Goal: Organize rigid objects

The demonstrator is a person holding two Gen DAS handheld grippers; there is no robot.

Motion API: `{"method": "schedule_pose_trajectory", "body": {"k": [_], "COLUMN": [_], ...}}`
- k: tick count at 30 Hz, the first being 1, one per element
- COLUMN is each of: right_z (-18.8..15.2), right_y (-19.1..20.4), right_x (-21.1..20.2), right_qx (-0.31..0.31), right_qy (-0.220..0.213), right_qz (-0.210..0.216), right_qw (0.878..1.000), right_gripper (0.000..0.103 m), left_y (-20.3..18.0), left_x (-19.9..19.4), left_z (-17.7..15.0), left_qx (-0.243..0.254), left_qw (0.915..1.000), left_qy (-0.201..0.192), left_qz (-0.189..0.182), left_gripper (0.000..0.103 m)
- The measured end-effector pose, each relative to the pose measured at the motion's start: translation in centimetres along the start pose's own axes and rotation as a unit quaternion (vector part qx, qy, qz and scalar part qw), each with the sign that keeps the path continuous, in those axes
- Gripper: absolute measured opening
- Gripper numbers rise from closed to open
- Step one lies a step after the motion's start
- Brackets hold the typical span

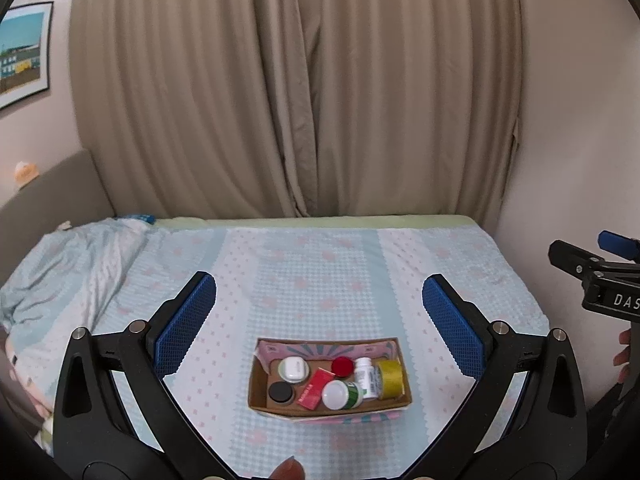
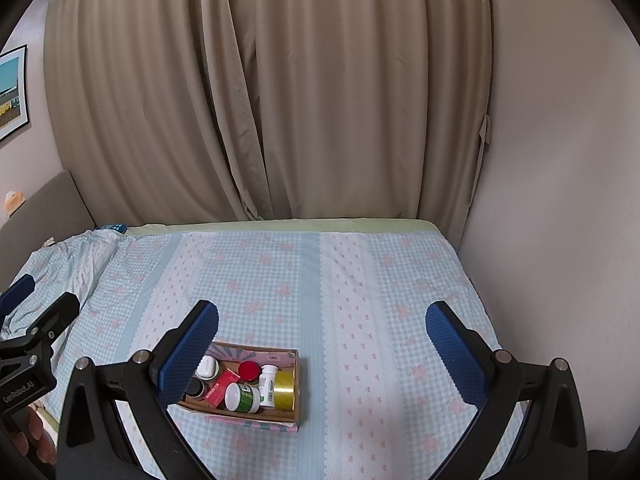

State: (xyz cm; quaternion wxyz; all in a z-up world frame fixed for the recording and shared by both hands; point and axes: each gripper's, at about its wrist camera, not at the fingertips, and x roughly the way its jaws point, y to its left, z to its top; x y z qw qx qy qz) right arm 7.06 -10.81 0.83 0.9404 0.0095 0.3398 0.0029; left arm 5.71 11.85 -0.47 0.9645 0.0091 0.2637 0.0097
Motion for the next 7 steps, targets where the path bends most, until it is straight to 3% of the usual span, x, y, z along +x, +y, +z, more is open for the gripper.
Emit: {"method": "schedule_pose_trajectory", "body": {"k": [7], "right_z": [0.23], "right_y": [0.06], "right_x": [0.22], "right_qx": [0.000], "right_qy": [0.000], "right_qz": [0.000], "right_qw": [1.000], "right_gripper": [0.103], "left_y": [0.23], "left_x": [0.05], "left_z": [-0.08], "left_qx": [-0.002], "left_qw": [0.9999], "left_qy": [-0.014], "left_qz": [0.007], "left_gripper": [0.103]}}
